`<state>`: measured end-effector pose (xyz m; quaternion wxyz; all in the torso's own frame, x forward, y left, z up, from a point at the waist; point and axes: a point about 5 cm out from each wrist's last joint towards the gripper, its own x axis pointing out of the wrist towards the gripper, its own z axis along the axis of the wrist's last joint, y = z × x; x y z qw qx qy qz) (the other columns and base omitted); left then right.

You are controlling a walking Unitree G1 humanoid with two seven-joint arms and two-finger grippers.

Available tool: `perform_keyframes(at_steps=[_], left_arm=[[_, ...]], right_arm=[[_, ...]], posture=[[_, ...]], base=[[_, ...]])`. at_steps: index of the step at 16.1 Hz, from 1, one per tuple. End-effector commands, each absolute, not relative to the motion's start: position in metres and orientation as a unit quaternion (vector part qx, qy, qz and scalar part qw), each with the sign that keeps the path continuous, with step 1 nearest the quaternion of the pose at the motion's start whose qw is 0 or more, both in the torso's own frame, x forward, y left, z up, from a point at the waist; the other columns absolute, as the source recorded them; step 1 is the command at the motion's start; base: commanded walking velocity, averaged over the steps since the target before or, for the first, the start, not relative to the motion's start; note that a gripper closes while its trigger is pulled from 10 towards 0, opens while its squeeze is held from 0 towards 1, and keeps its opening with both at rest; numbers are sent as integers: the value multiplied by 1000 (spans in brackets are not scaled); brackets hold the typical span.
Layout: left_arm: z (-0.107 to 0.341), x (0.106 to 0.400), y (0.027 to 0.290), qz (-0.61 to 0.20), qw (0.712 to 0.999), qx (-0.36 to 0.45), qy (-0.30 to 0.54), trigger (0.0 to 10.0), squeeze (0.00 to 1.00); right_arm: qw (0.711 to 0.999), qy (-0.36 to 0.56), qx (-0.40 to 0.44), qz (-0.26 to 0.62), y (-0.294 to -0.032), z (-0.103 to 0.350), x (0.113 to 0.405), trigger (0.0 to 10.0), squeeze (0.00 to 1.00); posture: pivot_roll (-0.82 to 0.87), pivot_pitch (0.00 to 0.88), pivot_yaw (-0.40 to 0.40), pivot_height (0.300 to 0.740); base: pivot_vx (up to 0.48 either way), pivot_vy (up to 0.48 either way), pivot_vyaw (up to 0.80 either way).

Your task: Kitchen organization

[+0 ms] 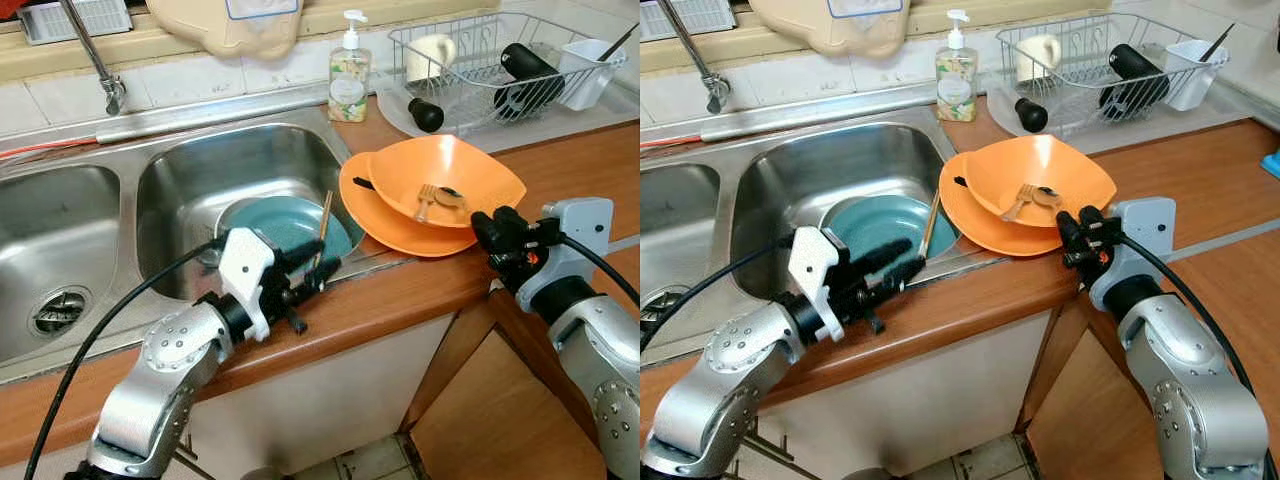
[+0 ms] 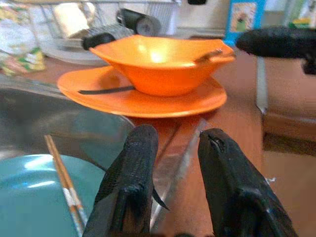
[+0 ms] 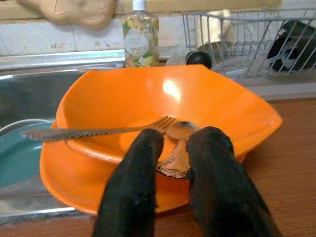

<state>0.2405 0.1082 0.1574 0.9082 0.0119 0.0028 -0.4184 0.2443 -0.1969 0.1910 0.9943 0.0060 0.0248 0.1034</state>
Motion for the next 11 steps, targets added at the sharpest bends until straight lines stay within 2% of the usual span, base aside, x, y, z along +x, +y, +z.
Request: perform_keyframes(at_steps=[1,3,8,11], left_arm=[[161,236,106,-436,900,12,0,10000,0],[163,235,105,-445,895,8,1,10000,0],[167,224,100,-510,860,-14,17,10000,0],[182,235,99,-504,863,24,-19,10000,0]], right_arm=[[995,14,6,94,-199,195,247,0,0],[996,3,5,88,-201,198,249,0,0],[996,-57,18,71,-205,220,253,0,0],[987,-98,22,123,-197,240,252,0,0]], posture=[[-44,0,66,740],[-44,0,65,740],[-46,0,62,740],[-43,0,59,740]], base=[[0,0,0],[0,0,0],[0,0,0],[0,0,0]])
